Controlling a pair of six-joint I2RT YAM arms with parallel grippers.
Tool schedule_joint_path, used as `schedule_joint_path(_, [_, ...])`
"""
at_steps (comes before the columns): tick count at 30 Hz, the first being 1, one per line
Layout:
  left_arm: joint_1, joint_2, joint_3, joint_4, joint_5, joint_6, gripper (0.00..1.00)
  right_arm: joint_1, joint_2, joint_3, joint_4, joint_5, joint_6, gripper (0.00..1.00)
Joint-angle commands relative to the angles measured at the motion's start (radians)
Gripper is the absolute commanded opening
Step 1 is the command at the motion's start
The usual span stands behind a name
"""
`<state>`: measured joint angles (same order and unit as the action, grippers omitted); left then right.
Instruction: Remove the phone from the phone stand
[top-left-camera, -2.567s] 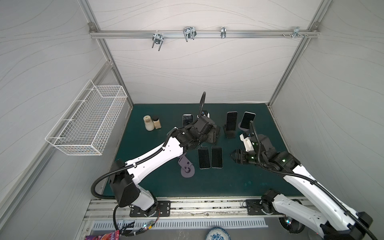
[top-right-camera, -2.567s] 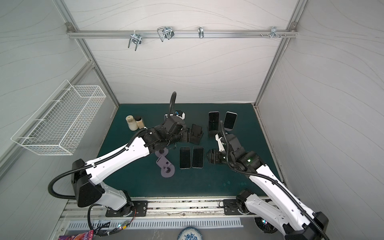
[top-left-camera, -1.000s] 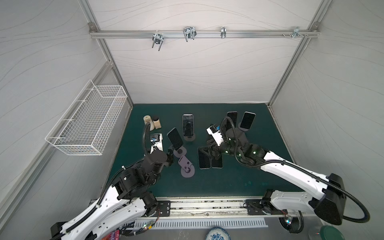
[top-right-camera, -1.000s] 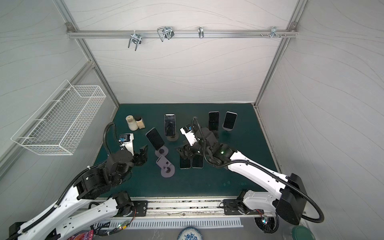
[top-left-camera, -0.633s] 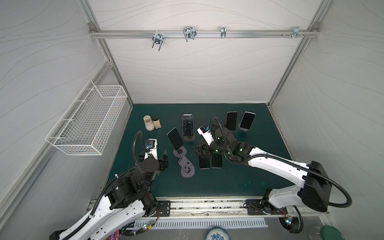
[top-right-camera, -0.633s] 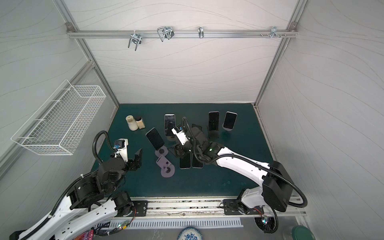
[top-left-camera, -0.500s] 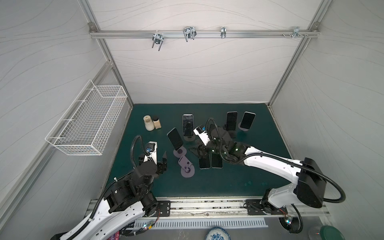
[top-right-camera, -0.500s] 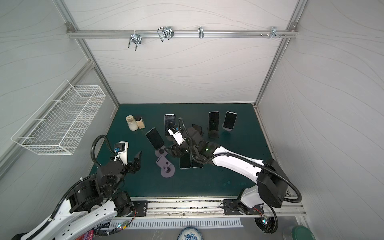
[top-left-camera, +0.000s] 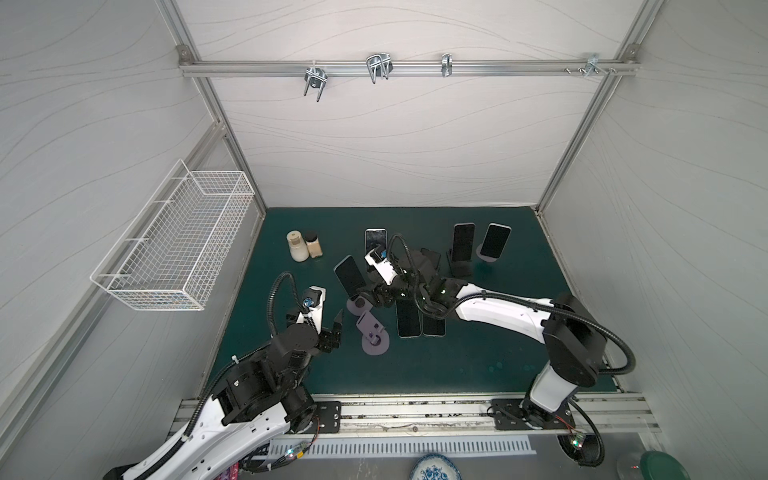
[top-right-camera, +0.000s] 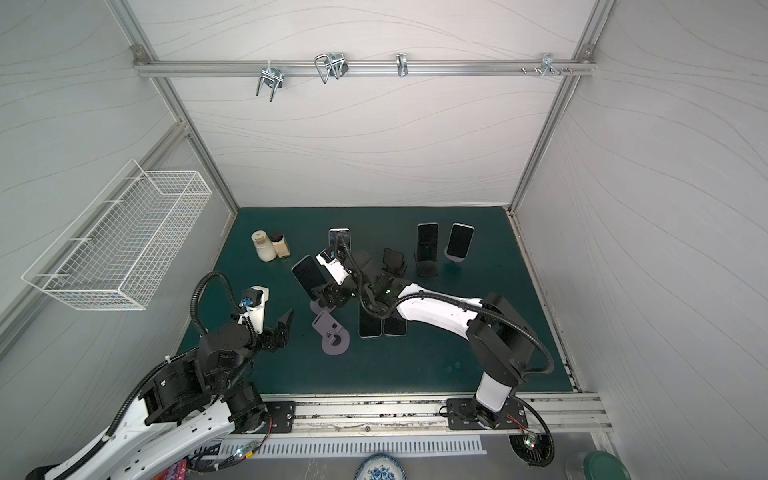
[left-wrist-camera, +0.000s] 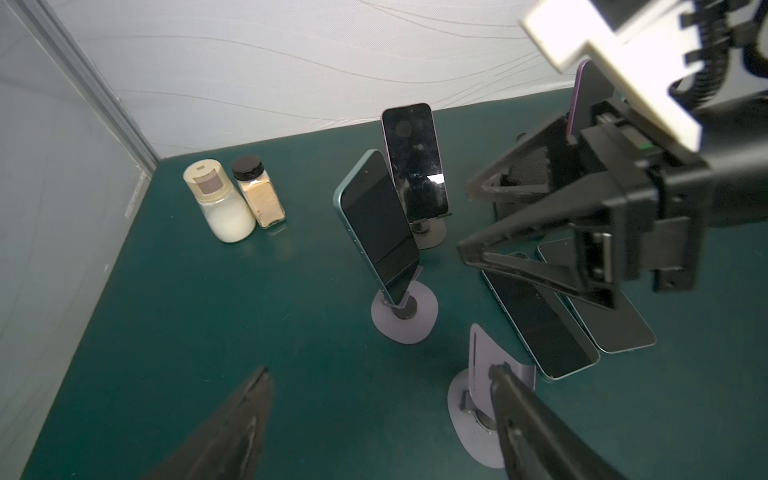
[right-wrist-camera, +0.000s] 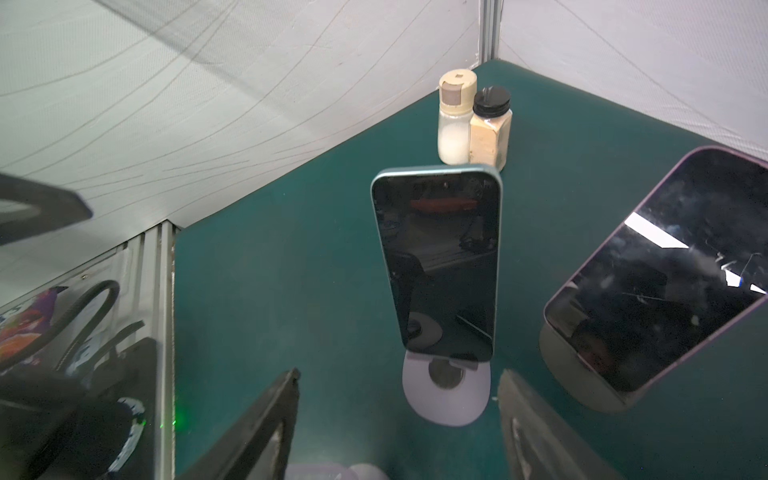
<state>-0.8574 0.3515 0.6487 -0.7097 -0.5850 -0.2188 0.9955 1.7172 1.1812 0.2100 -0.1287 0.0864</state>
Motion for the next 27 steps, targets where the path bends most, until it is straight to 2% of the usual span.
schedule_joint_path(1, [0.004,-0.048,0.014,-0.028,0.028,-0.058,0.85,0.006,0.054,0.045,0.058,0.009,-0.046,0.79])
schedule_joint_path(8, [0.004,-0.110,-0.006,-0.043,-0.016,-0.062,0.87,0.006,0.133,0.113,0.072,0.032,-0.069,0.83])
schedule_joint_path(17, [0.004,-0.074,-0.018,-0.031,-0.031,-0.069,0.90,0.014,0.194,0.168,0.078,0.050,-0.089,0.89])
schedule_joint_path(27, [0.004,-0.046,-0.012,-0.039,-0.037,-0.073,0.90,0.030,0.245,0.216,0.060,0.115,-0.090,0.90])
